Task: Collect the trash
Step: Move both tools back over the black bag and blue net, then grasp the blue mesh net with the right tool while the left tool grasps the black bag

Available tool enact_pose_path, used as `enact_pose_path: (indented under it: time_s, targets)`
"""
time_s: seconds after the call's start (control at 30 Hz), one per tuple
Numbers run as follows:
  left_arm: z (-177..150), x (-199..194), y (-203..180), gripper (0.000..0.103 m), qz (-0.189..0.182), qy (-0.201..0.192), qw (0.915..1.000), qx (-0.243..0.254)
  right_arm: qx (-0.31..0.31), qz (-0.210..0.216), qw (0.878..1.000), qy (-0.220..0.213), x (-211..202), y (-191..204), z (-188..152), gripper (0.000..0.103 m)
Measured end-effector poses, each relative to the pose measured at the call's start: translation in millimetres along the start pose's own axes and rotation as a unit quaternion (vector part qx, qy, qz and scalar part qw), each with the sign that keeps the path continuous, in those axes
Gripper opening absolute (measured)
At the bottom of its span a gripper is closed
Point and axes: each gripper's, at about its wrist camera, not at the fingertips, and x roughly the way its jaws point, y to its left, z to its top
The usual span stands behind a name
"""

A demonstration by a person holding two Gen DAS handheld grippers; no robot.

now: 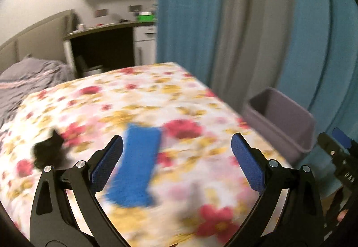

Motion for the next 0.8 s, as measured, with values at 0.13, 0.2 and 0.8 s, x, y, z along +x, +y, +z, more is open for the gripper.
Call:
enact_pose_path:
  time_s: [0.13,0.2,0.8]
  targets:
    - [-17.6,-21.5,63.7,0.096,0.057,-0.010,0.9976,-0.039,-0.040,0.044,0.998,0.018,2.0,55.0,-6.4,0.089]
    - [-25.2,-28.4,88.2,0.096,0.075,-0.008,0.9954,-0.059,-0.058,0.064,0.996,0.027,5.0,81.3,-11.5,0.089]
    - [-75.2,-69.4,231.1,0.096,0.143,-0.005,0.9786,-0.148,-0.137,0.106,0.977,0.128,80.6,238.7,-49.9,0.084]
